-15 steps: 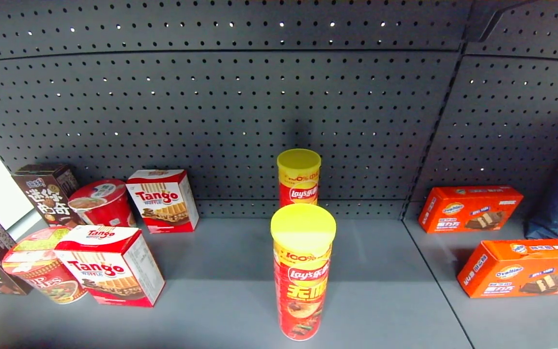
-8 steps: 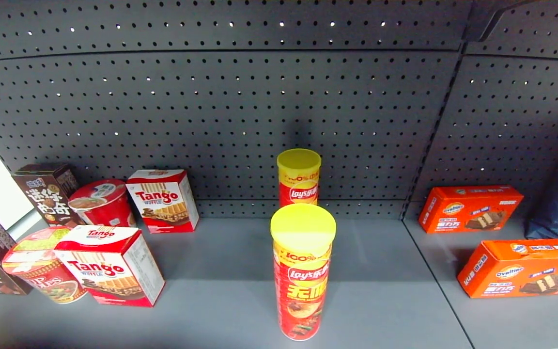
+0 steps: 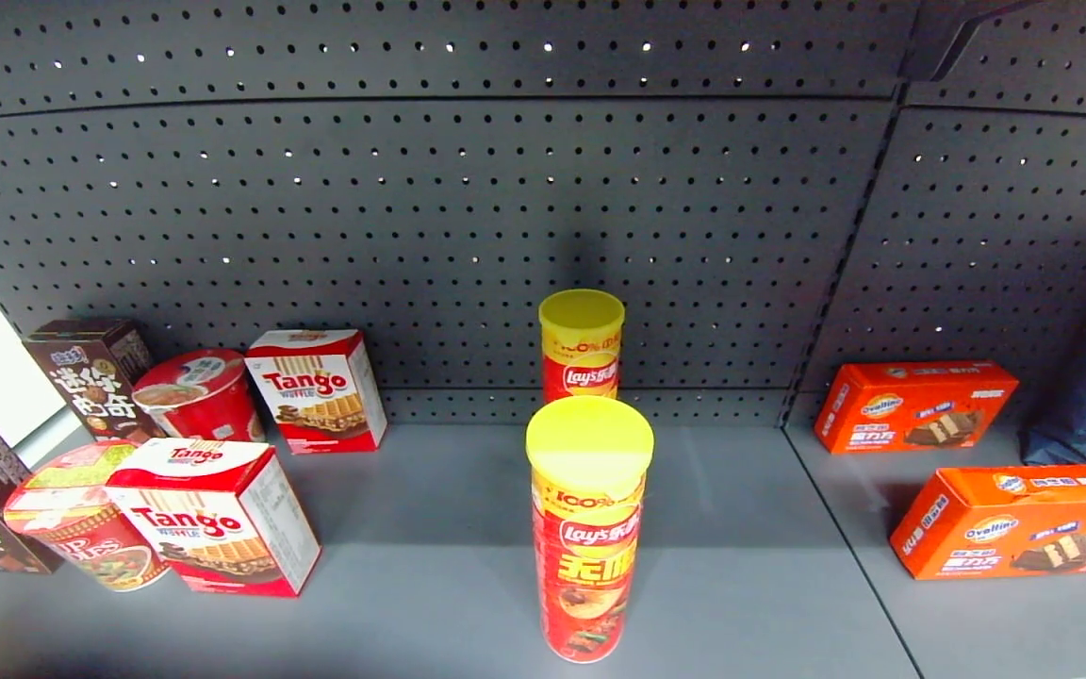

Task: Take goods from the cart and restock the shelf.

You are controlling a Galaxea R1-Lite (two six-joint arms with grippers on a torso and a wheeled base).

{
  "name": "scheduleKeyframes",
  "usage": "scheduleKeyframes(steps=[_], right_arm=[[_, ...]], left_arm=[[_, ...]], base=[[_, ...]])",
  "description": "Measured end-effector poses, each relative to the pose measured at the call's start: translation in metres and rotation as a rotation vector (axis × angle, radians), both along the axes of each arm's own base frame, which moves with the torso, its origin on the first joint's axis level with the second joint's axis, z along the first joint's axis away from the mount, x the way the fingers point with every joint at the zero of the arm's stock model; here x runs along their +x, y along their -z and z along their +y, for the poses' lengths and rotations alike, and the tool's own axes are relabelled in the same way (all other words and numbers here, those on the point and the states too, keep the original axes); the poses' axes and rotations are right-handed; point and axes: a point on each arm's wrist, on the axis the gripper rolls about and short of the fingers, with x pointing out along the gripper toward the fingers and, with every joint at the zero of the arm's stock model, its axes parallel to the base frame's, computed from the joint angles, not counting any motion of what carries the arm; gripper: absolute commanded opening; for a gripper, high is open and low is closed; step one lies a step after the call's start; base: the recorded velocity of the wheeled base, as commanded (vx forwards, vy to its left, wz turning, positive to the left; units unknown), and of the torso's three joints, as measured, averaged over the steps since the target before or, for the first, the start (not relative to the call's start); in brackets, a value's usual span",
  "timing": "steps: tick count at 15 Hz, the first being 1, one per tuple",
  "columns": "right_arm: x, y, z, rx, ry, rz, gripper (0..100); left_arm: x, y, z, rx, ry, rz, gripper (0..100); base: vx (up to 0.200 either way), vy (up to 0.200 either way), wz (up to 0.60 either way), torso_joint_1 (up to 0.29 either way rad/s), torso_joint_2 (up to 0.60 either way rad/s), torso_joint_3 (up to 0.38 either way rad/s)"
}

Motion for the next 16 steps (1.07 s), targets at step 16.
scheduleKeyframes(steps=[16], right_arm=[[-0.0013, 0.0004, 0.0001, -0.001, 0.003, -0.017, 100]], left_arm=[[0.0015, 0.0054, 0.005, -0.071, -0.222, 0.048, 100]], base=[[0.0, 0.0, 0.0, 0.0, 0.0, 0.0]])
